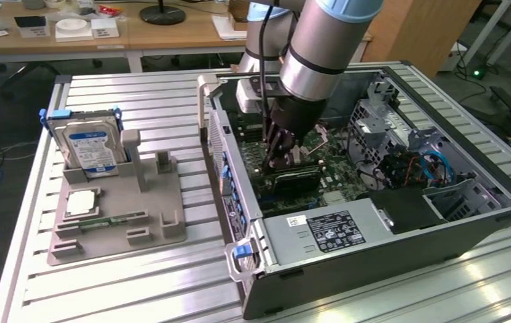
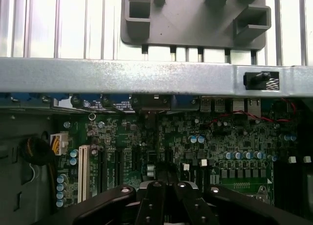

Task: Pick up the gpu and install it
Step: 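Press down on the gpu until it lock into place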

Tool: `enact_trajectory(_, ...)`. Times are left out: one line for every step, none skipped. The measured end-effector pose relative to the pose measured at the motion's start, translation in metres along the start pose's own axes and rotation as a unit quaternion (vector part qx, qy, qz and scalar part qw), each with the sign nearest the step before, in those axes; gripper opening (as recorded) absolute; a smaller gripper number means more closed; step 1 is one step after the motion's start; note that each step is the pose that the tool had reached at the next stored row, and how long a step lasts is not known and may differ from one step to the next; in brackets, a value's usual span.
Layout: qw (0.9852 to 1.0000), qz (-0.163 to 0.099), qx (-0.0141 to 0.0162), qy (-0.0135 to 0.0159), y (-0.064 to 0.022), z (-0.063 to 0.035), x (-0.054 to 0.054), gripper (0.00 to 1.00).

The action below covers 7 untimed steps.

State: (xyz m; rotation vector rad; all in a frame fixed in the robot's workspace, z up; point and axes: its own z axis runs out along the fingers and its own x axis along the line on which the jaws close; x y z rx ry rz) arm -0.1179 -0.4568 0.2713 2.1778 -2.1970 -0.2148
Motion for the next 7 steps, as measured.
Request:
enact_trajectory(1.0000,0.000,0.0000,0.0000,0.0001,0.0000,0.0000,0.11)
enact_trajectory(1.0000,0.000,0.0000,0.0000,0.0001,0.0000,0.0000,0.11)
enact_trajectory(1.0000,0.000,0.0000,0.0001,0.0001,-0.0001,0.0000,0.11)
enact_trajectory(1.0000,0.000,0.0000,0.0001,0.0001,-0.0001,0.0000,0.11)
enact_trajectory(1.0000,0.000,0.0000,0.0000,0.0001,0.0000,0.0000,0.11)
enact_trajectory(1.0000,0.000,0.0000,0.0000,0.0001,-0.0001,0.0000,0.11)
enact_trajectory(1.0000,0.000,0.0000,0.0000,0.0001,-0.0001,0.0000,0.11)
